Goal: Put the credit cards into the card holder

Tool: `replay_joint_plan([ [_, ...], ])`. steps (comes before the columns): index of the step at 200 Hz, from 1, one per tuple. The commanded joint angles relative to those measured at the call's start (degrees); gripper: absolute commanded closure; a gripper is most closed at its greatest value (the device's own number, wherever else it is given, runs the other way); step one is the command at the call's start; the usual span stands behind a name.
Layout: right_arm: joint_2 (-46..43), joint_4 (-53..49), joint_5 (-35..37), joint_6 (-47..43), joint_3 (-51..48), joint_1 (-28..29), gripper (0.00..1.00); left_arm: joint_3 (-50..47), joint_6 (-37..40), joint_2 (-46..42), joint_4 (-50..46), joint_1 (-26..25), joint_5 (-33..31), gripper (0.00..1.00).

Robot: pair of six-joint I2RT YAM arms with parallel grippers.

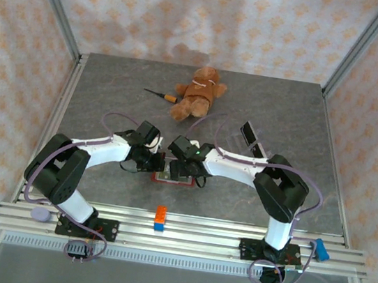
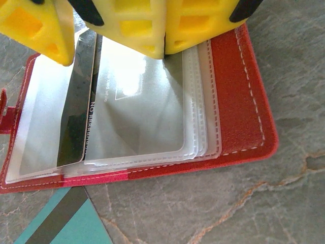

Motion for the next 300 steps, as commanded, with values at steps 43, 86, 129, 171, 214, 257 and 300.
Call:
replay_joint_plan([
  [43, 4.09, 2.47, 0.06, 1.65, 0.53, 0.0, 0.0, -1.94, -0.38, 0.79, -2.13, 0.75, -3.03, 0.95],
  [86, 1.74, 1.95, 3.4, 1.61, -2.1, -0.02, 0.06, -2.03, -0.21, 0.47, -2.48, 0.98, -3.32, 0.95],
  [129, 1.67, 0.63, 4.51, 1.19, -2.64, 0.0, 0.1, -1.86, 0.02, 0.56, -2.74, 1.24, -3.16, 0.96],
  [171, 0.42, -0.08, 6.21, 1.46, -2.64, -0.05, 0.11, -1.89, 0.15, 0.18, -3.18, 1.33, -3.32, 0.96],
  [214, -0.93, -0.93, 5.87, 0.99, -1.33, 0.01, 0.12, -1.64, 0.01, -0.04, -3.31, 1.42, -3.32, 0.96],
  [257, -0.14, -1.09, 5.34, 0.68, 1.34, -0.07, 0.11, -1.3, 0.11, -0.14, -3.62, 1.4, -3.4, 0.96],
  [300, 1.37, -0.36, 4.91, 0.37, 3.03, -0.21, 0.09, -1.07, -0.12, -0.08, -3.45, 1.42, -3.32, 0.96],
])
